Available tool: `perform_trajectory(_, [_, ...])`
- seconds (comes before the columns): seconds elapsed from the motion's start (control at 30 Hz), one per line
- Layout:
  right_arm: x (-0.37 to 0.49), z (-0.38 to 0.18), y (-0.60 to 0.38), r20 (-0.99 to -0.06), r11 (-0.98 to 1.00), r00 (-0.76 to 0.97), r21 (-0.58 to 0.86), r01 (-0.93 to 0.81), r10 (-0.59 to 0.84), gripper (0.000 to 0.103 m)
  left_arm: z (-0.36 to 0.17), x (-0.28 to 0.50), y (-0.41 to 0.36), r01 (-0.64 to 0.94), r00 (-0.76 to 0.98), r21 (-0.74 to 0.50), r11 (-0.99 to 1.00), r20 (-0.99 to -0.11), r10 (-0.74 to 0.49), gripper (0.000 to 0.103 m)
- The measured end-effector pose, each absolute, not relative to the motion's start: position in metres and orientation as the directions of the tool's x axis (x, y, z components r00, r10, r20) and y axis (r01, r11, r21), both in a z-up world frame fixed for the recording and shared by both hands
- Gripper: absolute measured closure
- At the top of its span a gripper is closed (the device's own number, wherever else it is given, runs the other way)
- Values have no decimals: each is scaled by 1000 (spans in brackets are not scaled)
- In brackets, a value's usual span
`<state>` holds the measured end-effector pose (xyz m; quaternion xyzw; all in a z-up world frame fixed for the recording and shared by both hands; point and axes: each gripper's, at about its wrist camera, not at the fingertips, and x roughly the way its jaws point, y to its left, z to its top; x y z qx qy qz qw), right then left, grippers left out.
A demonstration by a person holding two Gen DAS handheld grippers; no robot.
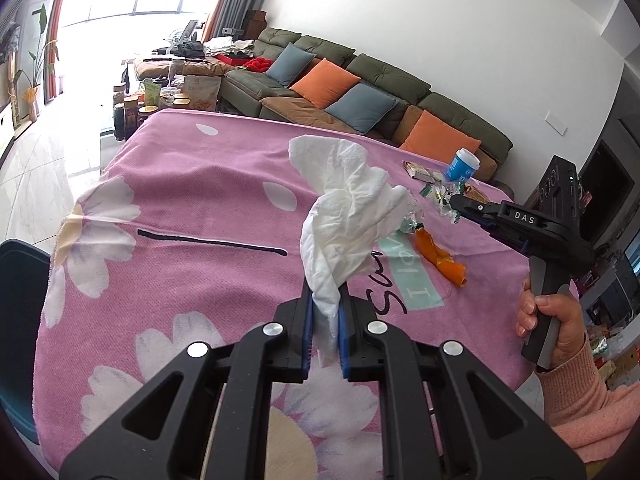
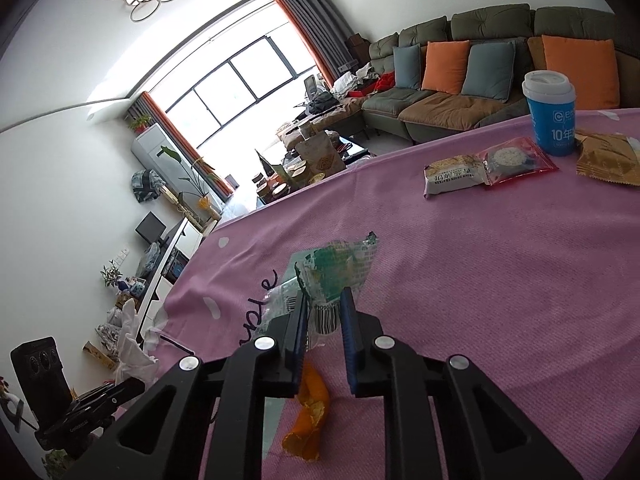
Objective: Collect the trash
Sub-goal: 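Grasp the white tissue with the left tool while the right grasps a clear plastic wrapper, then carry the held tissue and plastic wrapper over the teal bin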
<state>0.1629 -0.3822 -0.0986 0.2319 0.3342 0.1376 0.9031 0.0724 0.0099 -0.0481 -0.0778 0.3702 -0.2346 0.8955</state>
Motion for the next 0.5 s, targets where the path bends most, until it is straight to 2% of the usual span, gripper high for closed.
perform_trajectory(0.27, [143, -72, -363, -468, 846, 753, 488, -216, 462, 88, -41, 64, 18, 342, 643, -303, 889, -615, -457, 93])
perform_trajectory(0.5, [140, -62, -321, -450, 806, 691, 478, -350, 566, 88, -36, 54, 32, 314, 667, -295, 903, -608, -431, 93])
